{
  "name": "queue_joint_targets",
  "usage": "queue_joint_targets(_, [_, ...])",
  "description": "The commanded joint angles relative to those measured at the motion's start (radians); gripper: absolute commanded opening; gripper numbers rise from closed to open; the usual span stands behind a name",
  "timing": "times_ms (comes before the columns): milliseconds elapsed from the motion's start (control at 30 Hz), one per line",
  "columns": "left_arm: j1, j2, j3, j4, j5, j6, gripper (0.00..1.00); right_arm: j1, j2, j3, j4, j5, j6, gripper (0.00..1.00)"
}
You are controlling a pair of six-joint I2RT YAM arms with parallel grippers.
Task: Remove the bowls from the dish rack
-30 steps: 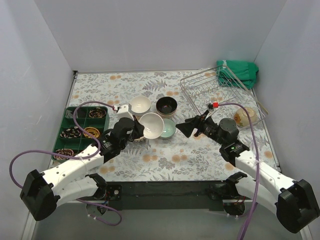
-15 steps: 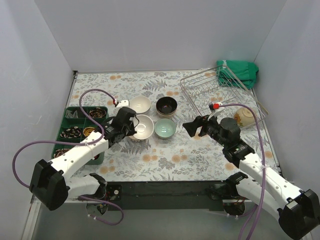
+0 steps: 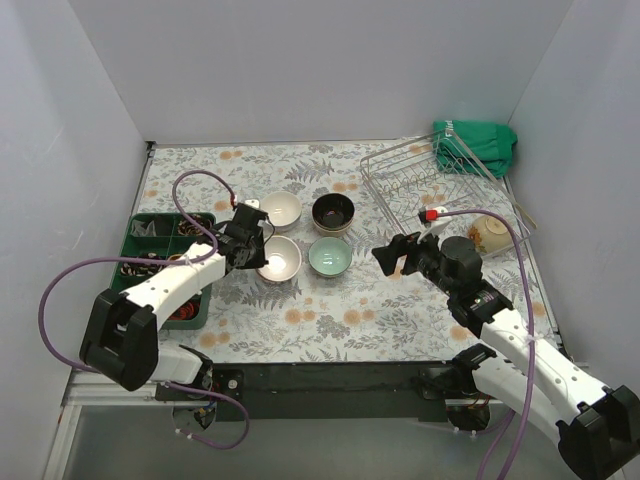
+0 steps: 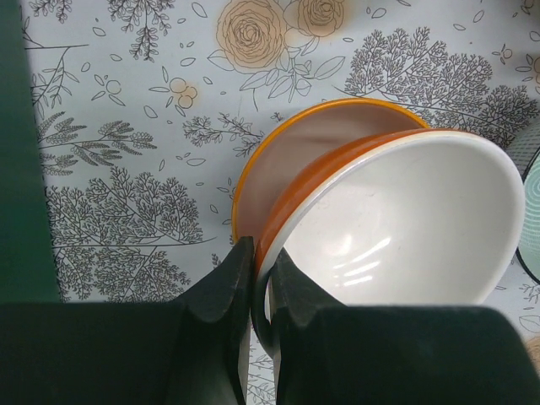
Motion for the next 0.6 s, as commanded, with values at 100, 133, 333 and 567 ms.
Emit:
queue_joint_targets(100, [0.018,-0.010,0.008,0.063,0.053,0.028,0.14,0.000,-0.006,0.046,-0.006,0.022,-0.034,0.88])
queue_joint_targets(133, [0.018,-0.010,0.004,0.066,0.056,0.030,0.19,0.000,-0.003,0.047,-0.008,0.033,-0.039,0.88])
queue_joint_targets(333, [0.023,-0.035,-0.015,0.084,0.070,0.035,0.39,0.000,0.015,0.081,-0.061,0.108,-0.068,0.88])
queue_joint_targets(567, [0.024,-0.104,-0.044,0.093,0.070,0.047,0.56,0.000,0.046,0.151,-0.182,0.239,-0.117,0.88])
